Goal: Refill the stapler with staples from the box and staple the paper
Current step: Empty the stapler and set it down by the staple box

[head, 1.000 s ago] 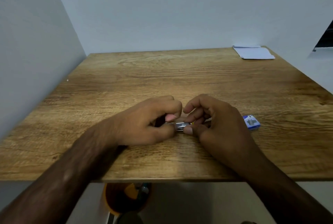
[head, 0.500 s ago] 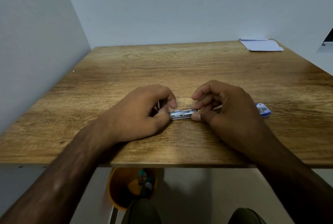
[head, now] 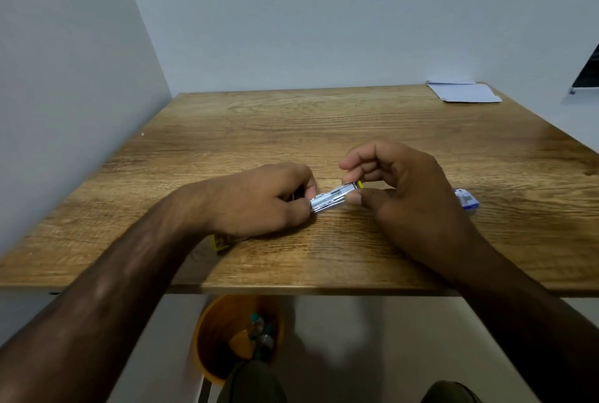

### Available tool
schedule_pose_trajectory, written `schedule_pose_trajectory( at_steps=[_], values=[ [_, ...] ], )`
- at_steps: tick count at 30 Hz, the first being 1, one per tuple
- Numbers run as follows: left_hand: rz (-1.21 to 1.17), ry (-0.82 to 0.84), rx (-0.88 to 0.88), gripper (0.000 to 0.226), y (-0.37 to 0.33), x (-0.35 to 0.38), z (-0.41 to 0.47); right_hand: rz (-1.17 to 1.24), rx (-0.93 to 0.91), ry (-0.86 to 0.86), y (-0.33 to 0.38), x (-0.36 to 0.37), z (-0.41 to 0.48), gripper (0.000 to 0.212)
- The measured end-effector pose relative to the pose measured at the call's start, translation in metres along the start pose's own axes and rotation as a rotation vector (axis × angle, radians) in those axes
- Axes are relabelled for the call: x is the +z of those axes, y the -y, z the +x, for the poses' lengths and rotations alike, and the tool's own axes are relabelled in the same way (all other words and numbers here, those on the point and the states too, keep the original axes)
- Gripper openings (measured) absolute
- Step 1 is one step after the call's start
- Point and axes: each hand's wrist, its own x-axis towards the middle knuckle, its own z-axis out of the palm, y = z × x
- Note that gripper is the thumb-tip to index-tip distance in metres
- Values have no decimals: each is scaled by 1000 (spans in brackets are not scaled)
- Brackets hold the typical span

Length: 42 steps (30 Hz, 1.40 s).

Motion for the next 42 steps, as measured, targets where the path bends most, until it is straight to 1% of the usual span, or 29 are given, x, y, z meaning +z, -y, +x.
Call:
schedule_pose_trajectory(
  at_steps=[2, 4, 6, 8, 10, 13, 16, 19, 21, 23, 24, 25, 27, 29, 31, 32, 34, 35, 39, 42],
  values=[
    [-73, 8, 24, 8, 2, -1, -4, 15, -57, -7, 6, -2, 4, 39],
    [-257, -7, 61, 10, 3, 1, -6, 44, -121, -20, 13, -5, 13, 39],
    [-511, -77, 94, 17, 2, 6, -6, 63, -175, -31, 22, -8, 25, 38],
    [-756, -166, 115, 23, -1, 14, -4, 75, -190, -41, 29, -9, 36, 37],
    [-897, -224, 138, 23, -5, 21, 0, 85, -187, -51, 32, -6, 42, 35],
    [-951, -261, 153, 21, -8, 29, 3, 79, -144, -54, 27, -1, 43, 31],
    [-967, -256, 145, 19, -6, 34, 3, 98, -95, -49, 20, 1, 40, 29],
    [-994, -273, 159, 19, -3, 37, 5, 53, -119, -51, 20, 1, 40, 29],
    [-987, -314, 130, 20, -3, 38, 6, 8, -127, -54, 20, 1, 40, 30],
    [-865, -392, 85, 20, -3, 38, 7, 31, -75, -58, 16, 3, 37, 35],
    [-729, -452, 70, 21, -3, 35, 7, 93, -10, -55, 14, 5, 34, 37],
    [-538, -527, 65, 22, -3, 30, 7, 202, 85, -42, 12, 7, 30, 38],
    [-85, -664, 57, 20, -3, 16, 8, 514, 337, 38, 11, 12, 22, 34],
    [259, -727, 9, 20, -10, 4, 6, 788, 528, 146, 11, 17, 18, 30],
    [522, -769, 6, 27, -23, 1, 3, 1019, 602, 237, 16, 21, 16, 32],
    [637, -771, 44, 31, -30, 3, 2, 1136, 614, 251, 20, 22, 17, 33],
    [799, -718, 123, 43, -44, 10, 1, 1324, 631, 218, 27, 23, 18, 32],
    [847, -679, 129, 51, -49, 12, 2, 1380, 644, 191, 29, 23, 17, 31],
    [1022, -576, 147, 63, -52, 9, 9, 1481, 676, 165, 29, 24, 15, 29],
    [1073, -545, 202, 76, -53, 12, 6, 1527, 675, 152, 27, 25, 12, 29]
  ],
)
